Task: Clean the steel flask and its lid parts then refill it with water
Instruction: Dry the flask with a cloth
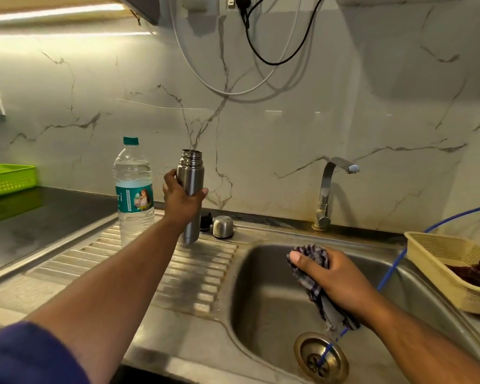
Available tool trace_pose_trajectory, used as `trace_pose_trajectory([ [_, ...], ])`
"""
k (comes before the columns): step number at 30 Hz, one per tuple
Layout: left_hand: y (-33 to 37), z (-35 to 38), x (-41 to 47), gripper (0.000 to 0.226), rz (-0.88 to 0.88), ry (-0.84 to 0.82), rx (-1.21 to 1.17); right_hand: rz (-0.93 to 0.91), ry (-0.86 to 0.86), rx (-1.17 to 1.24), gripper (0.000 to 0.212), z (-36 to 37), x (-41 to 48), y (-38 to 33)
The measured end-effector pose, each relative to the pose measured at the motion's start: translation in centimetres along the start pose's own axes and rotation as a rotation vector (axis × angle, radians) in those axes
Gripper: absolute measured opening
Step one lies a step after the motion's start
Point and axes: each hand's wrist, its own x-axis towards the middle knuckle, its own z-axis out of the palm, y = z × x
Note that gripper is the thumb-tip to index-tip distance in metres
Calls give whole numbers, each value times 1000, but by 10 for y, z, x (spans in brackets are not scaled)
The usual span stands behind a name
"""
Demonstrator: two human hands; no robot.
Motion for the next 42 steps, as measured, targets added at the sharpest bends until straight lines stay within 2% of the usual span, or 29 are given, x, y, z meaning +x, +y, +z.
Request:
trace_pose_trajectory([
  [6, -15, 11, 37, 81, -115, 173, -84, -77, -10, -137, 31, 2, 10, 13],
  [9, -21, 14, 50, 79, -110, 196, -48, -91, -21, -147, 30, 3, 14, 15],
  [17, -46, 15, 66, 81, -144, 129, -17, -79, -9, -184, 31, 9, 27, 31],
  [22, -57, 8, 71, 84, -138, 48, 87, -78, -3, -203, 30, 10, 30, 36],
  [25, -63, 6, 69, 95, -141, 15, 88, -78, -11, -209, 31, 10, 29, 36],
  [28, -58, 14, 53, 109, -91, 90, 171, -68, -2, -220, 30, 10, 28, 35],
  [31, -47, 32, 32, 95, 68, 274, 393, -63, 19, -223, 29, 10, 28, 36],
  [32, -44, 38, 27, 90, 119, 268, 455, -63, 27, -228, 28, 9, 28, 35],
  [34, -43, 51, 18, 73, 233, 136, 587, -67, 35, -237, 27, 8, 28, 36],
  [36, -42, 60, 8, 50, 358, 29, 623, -73, 38, -247, 27, 7, 28, 36],
  [37, -41, 64, 4, 46, 409, 1, 644, -74, 36, -252, 27, 6, 28, 36],
  [39, -46, 69, 2, 57, 434, -95, 745, -80, 28, -256, 27, 7, 29, 36],
  [42, -54, 67, 14, 68, 347, -332, 995, -98, 24, -261, 25, 7, 30, 39],
])
